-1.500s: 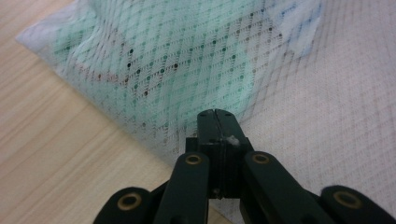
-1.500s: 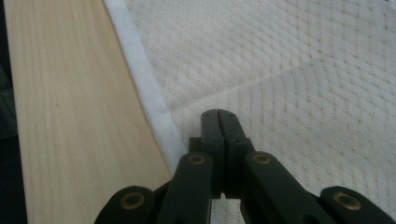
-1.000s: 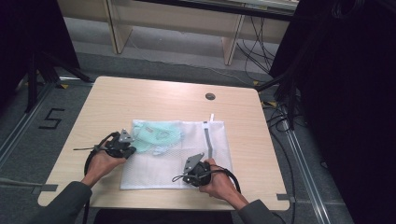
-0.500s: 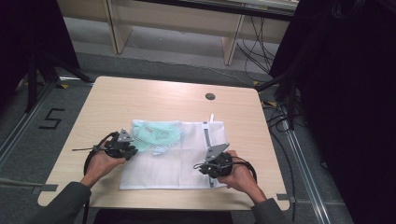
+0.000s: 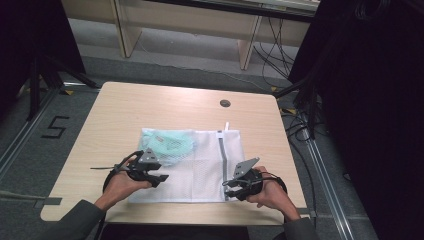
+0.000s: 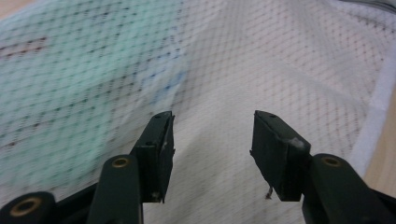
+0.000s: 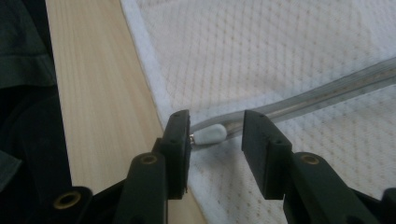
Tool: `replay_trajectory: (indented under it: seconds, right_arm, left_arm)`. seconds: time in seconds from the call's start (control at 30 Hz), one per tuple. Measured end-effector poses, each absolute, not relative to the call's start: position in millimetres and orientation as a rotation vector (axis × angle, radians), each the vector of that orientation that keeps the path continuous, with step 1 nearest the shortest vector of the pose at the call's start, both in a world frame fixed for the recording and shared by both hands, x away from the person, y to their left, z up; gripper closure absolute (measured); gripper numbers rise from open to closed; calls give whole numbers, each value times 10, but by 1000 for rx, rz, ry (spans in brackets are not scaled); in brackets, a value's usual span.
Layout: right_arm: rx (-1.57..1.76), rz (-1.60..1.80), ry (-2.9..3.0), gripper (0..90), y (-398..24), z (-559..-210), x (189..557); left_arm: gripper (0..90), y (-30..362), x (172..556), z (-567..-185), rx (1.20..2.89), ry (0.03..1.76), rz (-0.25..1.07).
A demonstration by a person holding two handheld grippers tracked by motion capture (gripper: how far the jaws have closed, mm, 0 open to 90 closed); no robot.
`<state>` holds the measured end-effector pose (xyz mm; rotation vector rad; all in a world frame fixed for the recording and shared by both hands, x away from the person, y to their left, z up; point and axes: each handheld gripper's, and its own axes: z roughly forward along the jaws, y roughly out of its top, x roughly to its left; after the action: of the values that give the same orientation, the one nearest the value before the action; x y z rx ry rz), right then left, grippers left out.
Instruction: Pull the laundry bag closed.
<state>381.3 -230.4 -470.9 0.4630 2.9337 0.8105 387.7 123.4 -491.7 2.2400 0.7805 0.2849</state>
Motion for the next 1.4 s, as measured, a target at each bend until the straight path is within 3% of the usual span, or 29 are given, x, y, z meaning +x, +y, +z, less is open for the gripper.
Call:
replay_trajectory:
  seconds: [0.33, 1.17, 1.4]
  right_arm:
    - [432, 772, 2986, 577, -2241, -4806, 3834]
    - [343, 764, 3019, 839, -2254, -4707, 3791]
    - [347, 754, 3021, 866, -2259, -4690, 3787]
  left_arm:
    - [447, 1217, 3884, -4939, 2238, 792, 266]
    - [382, 1208, 3888, -4948, 2247, 814, 274]
    - [374, 1185, 3878, -4942, 2263, 781, 279]
